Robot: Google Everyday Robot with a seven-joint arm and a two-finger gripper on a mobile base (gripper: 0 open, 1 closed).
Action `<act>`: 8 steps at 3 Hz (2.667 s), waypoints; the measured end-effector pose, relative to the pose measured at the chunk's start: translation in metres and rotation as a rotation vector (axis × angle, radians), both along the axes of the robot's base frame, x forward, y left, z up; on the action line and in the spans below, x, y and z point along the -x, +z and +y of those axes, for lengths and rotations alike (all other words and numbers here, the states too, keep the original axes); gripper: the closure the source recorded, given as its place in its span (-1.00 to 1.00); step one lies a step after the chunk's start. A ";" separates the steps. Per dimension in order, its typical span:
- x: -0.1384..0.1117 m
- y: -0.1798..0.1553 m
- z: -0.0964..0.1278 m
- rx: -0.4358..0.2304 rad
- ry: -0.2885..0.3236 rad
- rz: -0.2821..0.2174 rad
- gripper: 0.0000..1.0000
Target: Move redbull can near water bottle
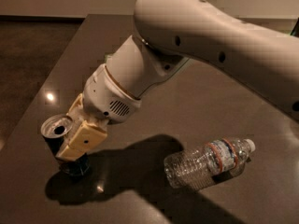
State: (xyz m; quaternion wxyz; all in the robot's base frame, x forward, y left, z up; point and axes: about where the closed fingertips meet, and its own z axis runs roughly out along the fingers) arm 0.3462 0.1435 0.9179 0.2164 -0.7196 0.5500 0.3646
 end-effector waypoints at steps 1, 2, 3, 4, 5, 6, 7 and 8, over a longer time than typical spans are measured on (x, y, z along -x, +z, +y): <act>-0.015 0.009 -0.005 -0.015 -0.024 0.008 1.00; -0.068 0.029 -0.039 -0.033 -0.098 -0.024 1.00; -0.090 0.040 -0.067 -0.030 -0.137 -0.051 1.00; -0.087 0.047 -0.099 -0.009 -0.150 -0.069 1.00; -0.084 0.049 -0.133 0.021 -0.163 -0.113 1.00; -0.084 0.049 -0.133 0.021 -0.163 -0.113 1.00; -0.084 0.052 -0.136 0.018 -0.177 -0.120 1.00; -0.077 0.055 -0.147 0.014 -0.224 -0.134 1.00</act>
Offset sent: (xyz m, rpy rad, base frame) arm 0.0969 -0.0458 0.0382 0.0594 -0.0243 -0.1323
